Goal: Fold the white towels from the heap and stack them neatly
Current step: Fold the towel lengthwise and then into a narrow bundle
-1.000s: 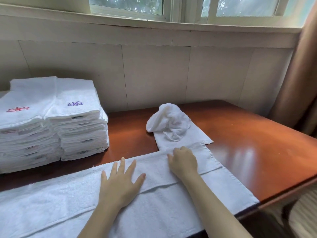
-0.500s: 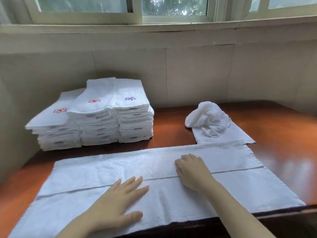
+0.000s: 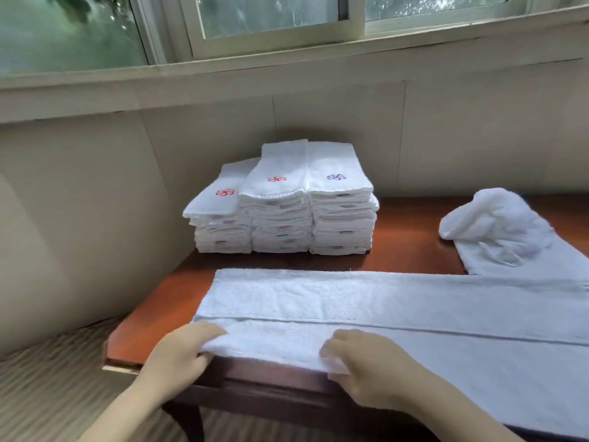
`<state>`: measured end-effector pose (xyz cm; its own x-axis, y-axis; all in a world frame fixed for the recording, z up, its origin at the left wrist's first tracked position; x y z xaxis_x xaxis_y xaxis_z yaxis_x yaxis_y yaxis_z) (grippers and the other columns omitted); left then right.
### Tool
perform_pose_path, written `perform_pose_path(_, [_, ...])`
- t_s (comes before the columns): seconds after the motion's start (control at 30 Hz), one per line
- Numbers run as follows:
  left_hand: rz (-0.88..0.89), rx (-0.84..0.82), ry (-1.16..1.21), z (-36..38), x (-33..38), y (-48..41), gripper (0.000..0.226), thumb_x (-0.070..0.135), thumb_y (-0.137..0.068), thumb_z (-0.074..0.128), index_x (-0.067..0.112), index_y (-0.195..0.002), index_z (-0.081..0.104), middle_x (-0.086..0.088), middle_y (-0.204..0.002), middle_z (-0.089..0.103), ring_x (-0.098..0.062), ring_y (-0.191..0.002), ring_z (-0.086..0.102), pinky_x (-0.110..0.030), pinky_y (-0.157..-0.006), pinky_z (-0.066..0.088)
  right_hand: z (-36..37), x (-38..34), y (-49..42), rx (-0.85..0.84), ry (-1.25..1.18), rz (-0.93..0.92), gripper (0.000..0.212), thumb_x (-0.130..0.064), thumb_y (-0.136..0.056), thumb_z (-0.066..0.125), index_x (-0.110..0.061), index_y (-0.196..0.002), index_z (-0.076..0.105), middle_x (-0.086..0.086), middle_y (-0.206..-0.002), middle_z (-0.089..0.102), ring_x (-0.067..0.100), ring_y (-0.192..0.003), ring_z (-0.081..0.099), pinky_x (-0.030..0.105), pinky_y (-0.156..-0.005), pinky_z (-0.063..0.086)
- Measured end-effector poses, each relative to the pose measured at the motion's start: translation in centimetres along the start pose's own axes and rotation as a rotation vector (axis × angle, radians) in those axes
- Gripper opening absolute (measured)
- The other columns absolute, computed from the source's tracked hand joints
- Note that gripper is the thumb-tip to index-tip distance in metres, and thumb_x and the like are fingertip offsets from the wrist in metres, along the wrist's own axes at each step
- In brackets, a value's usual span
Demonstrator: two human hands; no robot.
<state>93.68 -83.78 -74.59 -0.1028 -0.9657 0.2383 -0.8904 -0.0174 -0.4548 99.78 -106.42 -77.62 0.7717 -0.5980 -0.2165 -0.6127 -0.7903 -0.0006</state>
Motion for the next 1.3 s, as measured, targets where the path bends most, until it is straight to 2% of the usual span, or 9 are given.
perform_pose_path(0.23, [-0.386, -0.165, 0.565, -0.8, -7.0, -2.6, 0.009, 0.02, -0.064, 0.069, 0.013, -0.07, 0.071, 0.002, -0.067, 0.066, -0.008, -0.062, 0.052, -0.025, -0.06, 0.04, -3.0, 11.8, 3.9, -0.269, 0.099, 0.384, 0.029, -0.02, -0.087, 0.051, -0.032, -0.065, 0.036, -0.017, -0.076, 0.039, -0.001, -0.072, 0.042, 0.013, -0.062, 0.035])
perform_pose_path(0.33, [-0.581, -0.154, 0.802, 1.4, -8.8, -4.5, 0.007, 0.011, -0.079, 0.066, 0.013, -0.08, 0.072, 0.006, -0.072, 0.066, -0.012, -0.069, 0.055, -0.022, -0.06, 0.041, -7.0, 14.6, 2.4, -0.083, 0.106, 0.461, 0.035, -0.031, -0.093, 0.054, -0.033, -0.063, 0.036, -0.016, -0.072, 0.042, -0.003, -0.065, 0.039, 0.013, -0.055, 0.031])
perform_pose_path(0.47, [-0.732, -0.102, 0.425, 4.3, -11.6, -7.5, 0.016, 0.018, -0.088, 0.053, 0.016, -0.072, 0.057, 0.004, -0.073, 0.055, -0.017, -0.069, 0.047, -0.03, -0.066, 0.035, -10.6, 17.2, -2.6, 0.201, 0.174, 0.538, 0.02, -0.024, -0.094, 0.05, -0.027, -0.074, 0.048, -0.006, -0.089, 0.058, 0.018, -0.081, 0.055, 0.028, -0.065, 0.042])
perform_pose_path(0.6, [-0.738, -0.016, 0.127, 4.7, -13.0, -8.7, 0.034, 0.026, -0.09, 0.048, 0.017, -0.061, 0.033, 0.002, -0.062, 0.045, -0.022, -0.061, 0.042, -0.032, -0.055, 0.026, -5.3, 19.8, -5.9, 0.078, 0.265, 0.56, 0.013, -0.024, -0.098, 0.035, -0.02, -0.089, 0.043, -0.002, -0.104, 0.061, 0.021, -0.093, 0.058, 0.029, -0.071, 0.043])
perform_pose_path(0.77, [-0.724, 0.084, -0.083, 4.1, -12.9, -10.2, 0.039, 0.039, -0.097, 0.035, 0.015, -0.066, 0.039, 0.001, -0.069, 0.055, -0.027, -0.071, 0.053, -0.032, -0.058, 0.033, -4.4, 22.1, -6.0, 0.31, 0.244, 0.593, 0.016, -0.026, -0.098, 0.031, -0.02, -0.083, 0.031, -0.005, -0.077, 0.054, 0.024, -0.082, 0.06, 0.032, -0.06, 0.034])
perform_pose_path(0.87, [-0.691, 0.0, -0.211, 4.7, -12.3, -11.2, 0.035, 0.035, -0.099, 0.031, 0.018, -0.069, 0.04, 0.0, -0.079, 0.059, -0.026, -0.076, 0.054, -0.031, -0.061, 0.035, -4.5, 22.4, -6.2, 0.322, 0.283, 0.594, 0.017, -0.027, -0.099, 0.03, -0.019, -0.083, 0.031, -0.003, -0.088, 0.062, 0.023, -0.085, 0.061, 0.032, -0.061, 0.035])
perform_pose_path(1.0, [-0.673, -0.171, -0.441, 5.2, -10.6, -12.1, 0.013, 0.022, -0.098, 0.036, 0.018, -0.108, 0.043, -0.005, -0.11, 0.06, -0.027, -0.097, 0.059, -0.031, -0.069, 0.038, -4.5, 22.2, -6.2, 0.338, 0.298, 0.67, 0.022, -0.036, -0.098, 0.038, -0.019, -0.086, 0.03, 0.0, -0.099, 0.062, 0.025, -0.093, 0.059, 0.033, -0.07, 0.035])
perform_pose_path(1.1, [-0.527, -0.285, -0.738, 6.2, -6.6, -13.7, 0.048, 0.012, -0.086, 0.057, 0.019, -0.128, 0.035, -0.004, -0.125, 0.047, -0.023, -0.112, 0.051, -0.031, -0.08, 0.041, -5.3, 23.1, -3.8, 0.365, 0.275, 0.877, 0.04, -0.059, -0.088, 0.044, -0.02, -0.095, 0.041, 0.003, -0.11, 0.058, 0.027, -0.105, 0.054, 0.038, -0.085, 0.038])
perform_pose_path(1.3, [-0.171, -0.429, -0.206, 16.6, 11.1, -17.3, 0.038, 0.015, -0.094, 0.033, 0.022, -0.13, 0.043, -0.004, -0.128, 0.045, -0.027, -0.119, 0.041, -0.039, -0.094, 0.038, -5.0, 25.3, 2.7, 0.371, 0.097, 1.061, 0.057, -0.066, -0.084, 0.039, -0.023, -0.121, 0.046, 0.006, -0.126, 0.047, 0.027, -0.123, 0.043, 0.051, -0.105, 0.028])
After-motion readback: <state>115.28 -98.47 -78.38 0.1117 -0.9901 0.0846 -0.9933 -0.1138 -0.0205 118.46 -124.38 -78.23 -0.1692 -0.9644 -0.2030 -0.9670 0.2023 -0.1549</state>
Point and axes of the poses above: each hand's wrist, its own y-axis away from the middle knuckle, its own z-axis out of the palm, x = y × z, the point moved 10 cm from there along -y, towards the middle knuckle
